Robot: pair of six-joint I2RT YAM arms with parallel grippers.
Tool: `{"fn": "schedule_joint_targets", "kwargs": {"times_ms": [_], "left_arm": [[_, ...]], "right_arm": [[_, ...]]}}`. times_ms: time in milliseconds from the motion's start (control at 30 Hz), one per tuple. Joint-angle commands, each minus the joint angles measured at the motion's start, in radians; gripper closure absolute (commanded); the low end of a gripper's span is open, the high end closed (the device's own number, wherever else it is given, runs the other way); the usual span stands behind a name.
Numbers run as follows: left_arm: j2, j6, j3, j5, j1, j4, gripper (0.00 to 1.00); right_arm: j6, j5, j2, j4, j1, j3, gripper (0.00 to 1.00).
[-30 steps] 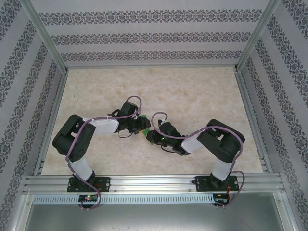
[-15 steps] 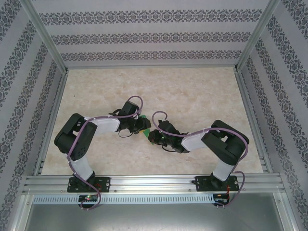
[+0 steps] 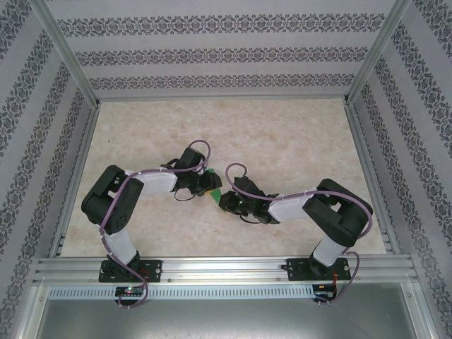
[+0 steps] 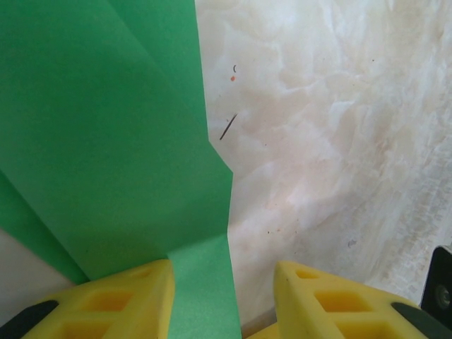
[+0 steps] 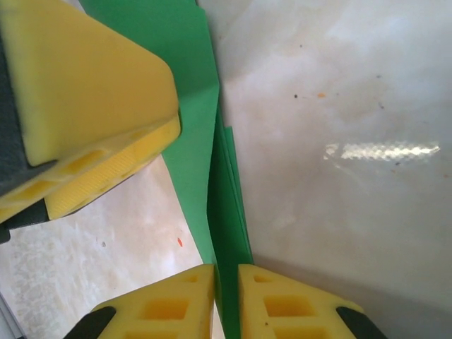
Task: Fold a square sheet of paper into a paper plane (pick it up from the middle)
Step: Fold the wing for the fifth time at the center of the table.
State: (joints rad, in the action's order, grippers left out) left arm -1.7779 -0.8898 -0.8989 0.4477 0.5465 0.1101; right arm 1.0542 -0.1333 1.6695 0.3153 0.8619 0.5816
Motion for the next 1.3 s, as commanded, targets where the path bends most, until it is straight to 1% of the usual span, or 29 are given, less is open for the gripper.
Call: {"fn": "schedule_joint_targets", "kwargs": {"times_ms": [0, 67, 133, 167, 300, 533, 633, 767, 900, 967, 1067, 1167, 1267], "left_arm": [[-0.026, 0.031, -0.028, -0.024, 0.008, 0.034, 0.58], [-0.026, 0.032, -0.028, -0.026, 0.008, 0.038, 0.58], [-0.028, 0.033, -0.031, -0.028, 0.008, 0.043, 0.58], [-0.028, 0.033, -0.031, -0.028, 0.007, 0.045, 0.58], [-0.033, 0.029, -0.031, -0.029, 0.007, 0.048, 0.58], [-0.041, 0.030, -0.044, -0.028, 0.008, 0.065, 0.59], [-0.043, 0.033, -0.047, -0.032, 0.008, 0.074, 0.59], [-0.053, 0.033, -0.049, -0.034, 0.007, 0.078, 0.60], [-0.056, 0.029, -0.053, -0.032, 0.009, 0.078, 0.60], [-0.056, 0.031, -0.056, -0.032, 0.008, 0.083, 0.60], [-0.057, 0.031, -0.058, -0.033, 0.008, 0.086, 0.60], [-0.057, 0.032, -0.061, -0.030, 0.007, 0.089, 0.60], [-0.059, 0.034, -0.061, -0.036, 0.007, 0.101, 0.60]], "right_arm": [[0.013, -0.001, -0.004, -0.128, -0.001, -0.035, 0.86], [0.026, -0.006, 0.001, -0.154, -0.001, -0.034, 0.89], [0.034, -0.013, 0.007, -0.180, -0.001, -0.032, 0.94], [0.036, -0.014, 0.007, -0.187, 0.001, -0.032, 0.95], [0.036, -0.003, 0.010, -0.269, 0.009, -0.019, 0.92], [0.041, 0.003, -0.011, -0.358, 0.017, -0.013, 0.90], [0.036, -0.002, -0.032, -0.390, 0.019, -0.008, 0.86], [0.017, 0.006, -0.034, -0.450, 0.022, 0.011, 0.85], [0.010, 0.002, -0.018, -0.463, 0.026, 0.019, 0.88], [-0.003, 0.005, 0.009, -0.518, 0.033, 0.043, 0.92], [-0.018, 0.022, 0.048, -0.588, 0.052, 0.081, 0.92], [-0.027, 0.023, 0.081, -0.623, 0.067, 0.109, 0.92], [-0.033, 0.057, 0.075, -0.669, 0.072, 0.129, 0.92]]}}
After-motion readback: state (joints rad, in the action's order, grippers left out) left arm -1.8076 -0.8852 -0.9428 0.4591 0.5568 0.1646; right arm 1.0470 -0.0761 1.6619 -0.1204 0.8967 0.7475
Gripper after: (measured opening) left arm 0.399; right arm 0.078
